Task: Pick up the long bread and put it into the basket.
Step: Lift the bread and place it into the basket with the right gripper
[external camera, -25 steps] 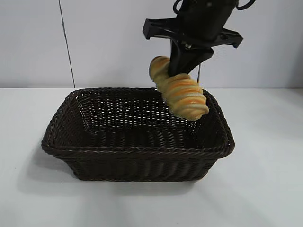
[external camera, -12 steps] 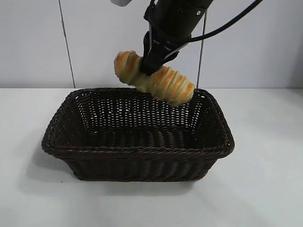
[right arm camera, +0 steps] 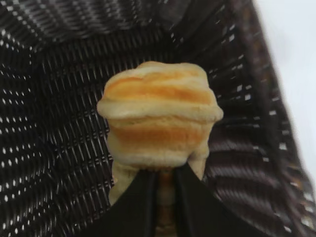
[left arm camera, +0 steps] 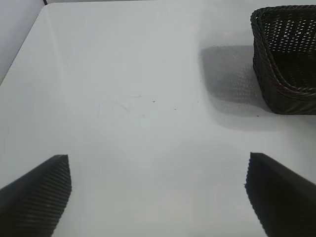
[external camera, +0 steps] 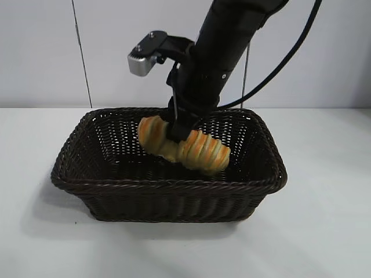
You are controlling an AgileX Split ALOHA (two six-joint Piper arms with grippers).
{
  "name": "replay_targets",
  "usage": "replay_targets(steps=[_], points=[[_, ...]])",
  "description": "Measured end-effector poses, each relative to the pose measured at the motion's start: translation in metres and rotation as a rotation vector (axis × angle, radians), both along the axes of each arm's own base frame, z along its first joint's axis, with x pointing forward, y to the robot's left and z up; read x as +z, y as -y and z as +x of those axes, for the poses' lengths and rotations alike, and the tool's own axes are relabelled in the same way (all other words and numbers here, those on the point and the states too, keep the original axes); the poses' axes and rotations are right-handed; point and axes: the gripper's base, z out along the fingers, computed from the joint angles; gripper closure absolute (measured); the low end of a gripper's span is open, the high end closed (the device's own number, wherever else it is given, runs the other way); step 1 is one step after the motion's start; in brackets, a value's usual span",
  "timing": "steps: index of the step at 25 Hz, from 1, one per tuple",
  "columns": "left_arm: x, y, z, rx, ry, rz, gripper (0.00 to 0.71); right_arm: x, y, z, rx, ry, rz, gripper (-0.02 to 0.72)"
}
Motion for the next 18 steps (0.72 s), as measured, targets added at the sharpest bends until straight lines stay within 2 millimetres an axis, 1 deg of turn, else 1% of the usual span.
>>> replay_targets(steps=[2, 3, 5, 7, 8, 9, 11, 13, 16, 18], points=[[0.0, 0.0, 0.0, 0.0, 0.0, 0.0, 0.017, 0.0, 0.0, 0.0, -0.003, -0.001, 0.006, 0.618], [0.0, 0.0, 0.0, 0.0, 0.0, 0.0, 0.017, 0.0, -0.001, 0.0, -0.007, -0.004, 0.012, 0.566], [0.0, 0.0, 0.0, 0.0, 0.0, 0.0, 0.017, 0.0, -0.001, -0.001, -0.002, -0.015, 0.012, 0.409], [0.0, 0.0, 0.0, 0.0, 0.0, 0.0, 0.017, 0.0, -0.001, -0.002, 0.001, -0.028, 0.014, 0.211], [0.0, 0.0, 0.0, 0.0, 0.0, 0.0, 0.017, 0.001, -0.001, -0.003, 0.001, -0.029, 0.017, 0.143], [0.0, 0.0, 0.0, 0.0, 0.0, 0.0, 0.017, 0.003, -0.001, -0.003, 0.002, -0.025, 0.019, 0.108], [0.0, 0.0, 0.0, 0.0, 0.0, 0.0, 0.017, 0.013, -0.001, -0.003, 0.005, -0.009, 0.031, 0.069], [0.0, 0.0, 0.0, 0.0, 0.0, 0.0, 0.017, 0.03, -0.002, -0.002, 0.008, 0.022, 0.052, 0.055], [0.0, 0.0, 0.0, 0.0, 0.0, 0.001, 0.017, 0.062, -0.005, 0.001, -0.035, 0.066, 0.113, 0.051], [0.0, 0.0, 0.0, 0.0, -0.001, 0.001, 0.017, 0.085, -0.007, 0.004, -0.124, 0.057, 0.175, 0.051]])
